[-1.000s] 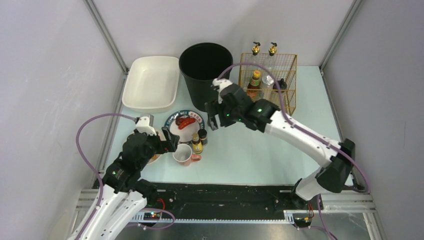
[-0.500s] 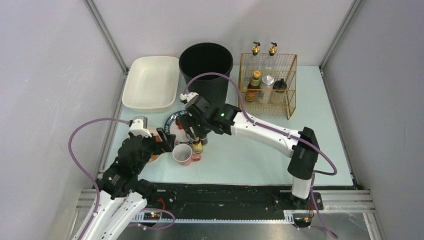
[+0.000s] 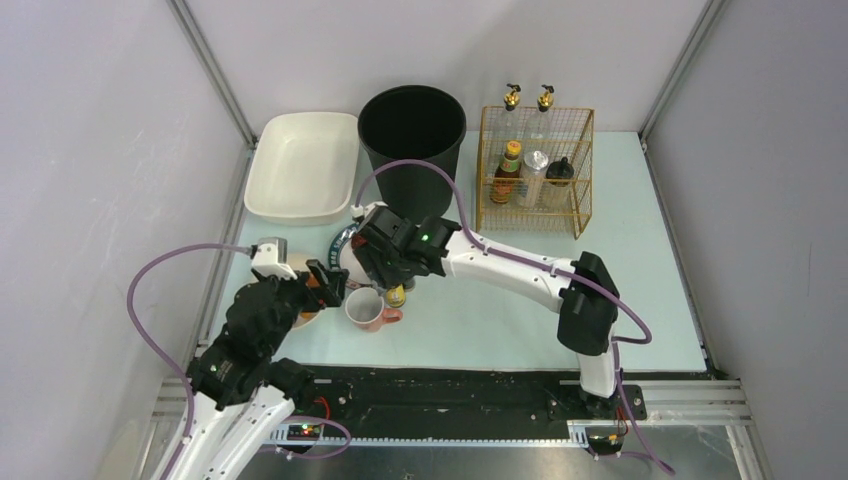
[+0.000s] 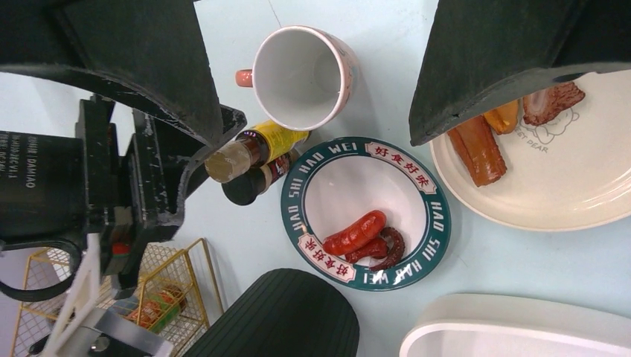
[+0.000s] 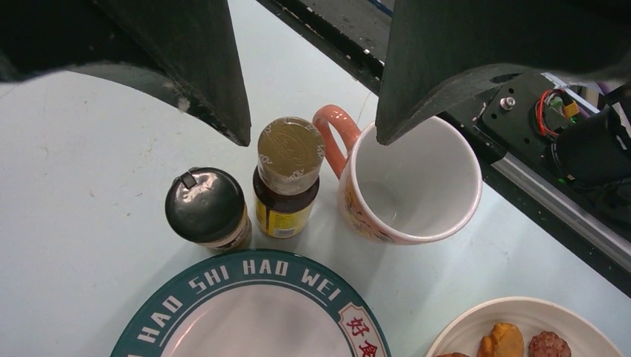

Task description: Clear the kitchen counter

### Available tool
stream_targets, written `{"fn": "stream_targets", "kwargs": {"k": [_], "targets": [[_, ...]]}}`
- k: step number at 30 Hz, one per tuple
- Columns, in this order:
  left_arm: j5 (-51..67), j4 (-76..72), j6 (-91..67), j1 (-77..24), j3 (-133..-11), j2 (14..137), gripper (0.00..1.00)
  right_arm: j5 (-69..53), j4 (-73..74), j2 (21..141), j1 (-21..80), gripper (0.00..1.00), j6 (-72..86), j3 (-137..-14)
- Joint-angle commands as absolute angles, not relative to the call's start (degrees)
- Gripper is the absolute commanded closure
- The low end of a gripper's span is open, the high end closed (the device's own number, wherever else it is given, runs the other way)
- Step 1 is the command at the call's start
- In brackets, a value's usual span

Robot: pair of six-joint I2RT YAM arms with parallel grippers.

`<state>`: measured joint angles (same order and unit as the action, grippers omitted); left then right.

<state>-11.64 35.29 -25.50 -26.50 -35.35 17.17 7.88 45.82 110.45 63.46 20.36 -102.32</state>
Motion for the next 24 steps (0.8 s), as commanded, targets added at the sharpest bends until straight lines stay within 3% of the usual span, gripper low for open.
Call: {"fn": "stream_targets", "kwargs": {"k": [1, 11, 20, 24], "targets": [[-9.63, 34.55, -25.95, -26.82, -37.57, 15.4, 0.02, 9.26, 46.68, 112.13, 63.89, 0.36, 20.64, -106.21], [-2.96, 35.19, -23.98, -26.81, -38.47, 12.59, 0.02, 10.6, 49.29, 115.56, 64.17, 0.58, 19.7, -110.25], [1.15, 34.8, -21.04, -26.81, -38.87, 11.49, 0.02, 13.07, 50.63, 114.85, 64.49, 0.95, 18.86, -109.13], [1.57, 34.76, -20.98, -26.77, -38.86, 12.22, 0.02, 14.14, 49.23, 111.43, 65.14, 1.0, 18.77, -106.21]]}}
